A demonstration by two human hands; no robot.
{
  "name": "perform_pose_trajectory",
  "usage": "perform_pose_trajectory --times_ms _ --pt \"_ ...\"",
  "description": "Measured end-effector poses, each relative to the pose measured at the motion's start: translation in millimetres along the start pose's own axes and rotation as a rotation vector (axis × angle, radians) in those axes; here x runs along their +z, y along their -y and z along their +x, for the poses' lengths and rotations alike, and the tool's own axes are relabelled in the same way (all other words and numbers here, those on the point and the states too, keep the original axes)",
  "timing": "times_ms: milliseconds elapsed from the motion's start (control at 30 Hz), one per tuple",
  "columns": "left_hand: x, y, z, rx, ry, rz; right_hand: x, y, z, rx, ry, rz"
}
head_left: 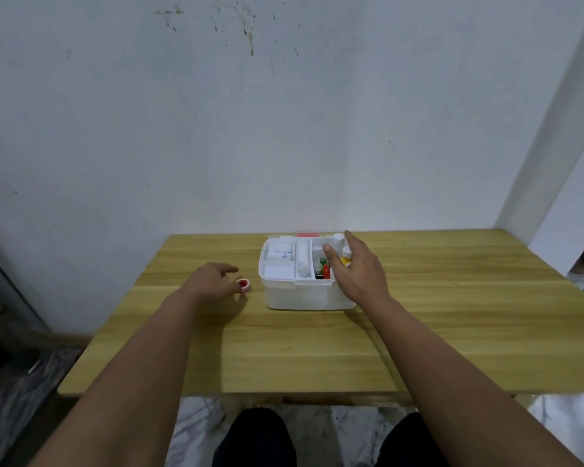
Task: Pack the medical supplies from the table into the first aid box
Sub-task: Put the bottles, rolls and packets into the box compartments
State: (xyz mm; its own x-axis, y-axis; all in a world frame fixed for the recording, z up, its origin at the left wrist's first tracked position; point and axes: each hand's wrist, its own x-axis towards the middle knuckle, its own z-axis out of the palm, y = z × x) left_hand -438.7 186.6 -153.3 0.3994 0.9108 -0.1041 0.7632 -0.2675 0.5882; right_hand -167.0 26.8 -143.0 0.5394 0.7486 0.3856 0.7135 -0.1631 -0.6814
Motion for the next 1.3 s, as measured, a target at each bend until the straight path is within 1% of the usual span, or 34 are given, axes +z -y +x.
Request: perform_pose_trajectory --times_ms 67,200,333,533,667,800,933,967,1067,1200,1300 --pt "6 1 -4 0.046 -0.021 0.014 -1 1 -1 0.005 0.002 0.012" --pt "13 1 -8 0.081 -0.073 0.121 -2 2 -2 0.009 0.006 0.018" --pt "16 1 -8 0.12 -0.123 0.148 -2 1 -2 0.013 0.008 0.016" --pt "16 0 -8 0.188 -0.151 0.186 -2 1 -2 0.007 0.005 0.022" --pt "16 -4 -11 0.187 -0.158 0.209 -3 3 -3 0.007 0.003 0.02" --pt "9 -12 -9 0.17 -0.194 0.102 -4 4 -4 0.011 0.0 0.021" --pt "-11 -37 -3 0.253 -0.28 -0.067 -4 4 -4 0.008 0.001 0.019" --pt "-16 -46 -2 0.286 -0.285 -0.076 -4 4 -4 0.008 0.002 0.017" --pt "-24 -63 -1 0.357 -0.292 0.0 -5 4 -4 0.018 -0.001 0.039" --pt "-34 -68 3 0.317 -0.311 0.012 -4 4 -5 0.014 -0.003 0.042" --pt "-33 -65 3 0.281 -0.222 0.126 -3 5 -4 0.018 0.001 0.043"
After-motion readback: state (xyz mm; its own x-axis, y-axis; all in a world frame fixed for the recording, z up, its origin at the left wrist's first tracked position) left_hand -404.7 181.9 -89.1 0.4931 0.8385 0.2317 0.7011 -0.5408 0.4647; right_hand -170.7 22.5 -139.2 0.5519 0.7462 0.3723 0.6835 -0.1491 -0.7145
